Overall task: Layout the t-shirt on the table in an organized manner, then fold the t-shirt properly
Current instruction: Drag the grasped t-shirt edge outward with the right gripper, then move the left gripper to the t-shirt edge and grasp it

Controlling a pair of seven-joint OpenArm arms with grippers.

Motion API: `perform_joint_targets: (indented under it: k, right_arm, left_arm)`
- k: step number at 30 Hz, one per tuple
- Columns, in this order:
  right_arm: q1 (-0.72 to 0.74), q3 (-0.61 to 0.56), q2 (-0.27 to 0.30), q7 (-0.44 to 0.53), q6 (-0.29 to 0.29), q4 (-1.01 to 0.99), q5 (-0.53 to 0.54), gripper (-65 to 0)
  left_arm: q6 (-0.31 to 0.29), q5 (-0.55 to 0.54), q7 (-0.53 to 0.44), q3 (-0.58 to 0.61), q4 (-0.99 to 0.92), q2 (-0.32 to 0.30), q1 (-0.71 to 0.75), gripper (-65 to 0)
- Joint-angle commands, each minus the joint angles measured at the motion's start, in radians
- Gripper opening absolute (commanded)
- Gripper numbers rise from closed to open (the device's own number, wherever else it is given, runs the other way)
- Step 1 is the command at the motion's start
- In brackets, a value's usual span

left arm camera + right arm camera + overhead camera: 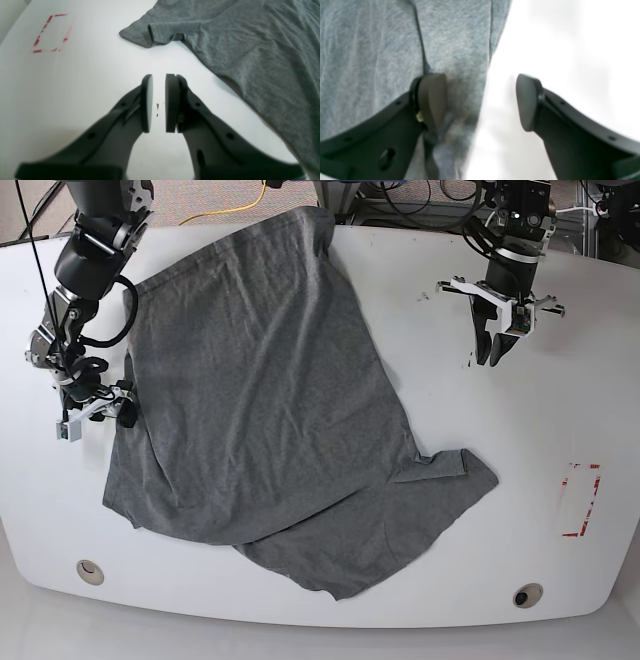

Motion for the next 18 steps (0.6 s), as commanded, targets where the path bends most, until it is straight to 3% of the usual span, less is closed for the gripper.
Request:
perform_joint_targets:
  k: [1, 3, 13, 18]
  right_arm:
    - [0.03, 0.003, 0.016, 0.025, 0.009, 0.004, 0.018, -23.6]
    - [0.03, 0.003, 0.007, 0.025, 0.009, -0.001, 0.018, -25.2]
    - [0.031, 0.0, -0.02, 0.024, 0.009, -0.002, 0.018, -45.5]
    - [0.028, -0.053, -0.031, 0.024, 0.009, -0.002, 0.016, -63.6]
  left_arm:
    - [0.002, 0.002, -0.029, -0.003, 0.019, -0.003, 0.002, -56.8]
    - [0.002, 0.002, -0.029, 0.0, 0.019, -0.003, 0.002, -56.8]
    - [0.002, 0.002, -0.026, 0.089, 0.016, -0.006, 0.004, -56.8]
    - [0.002, -0.005, 0.077, 0.172, 0.017, -0.006, 0.004, -56.8]
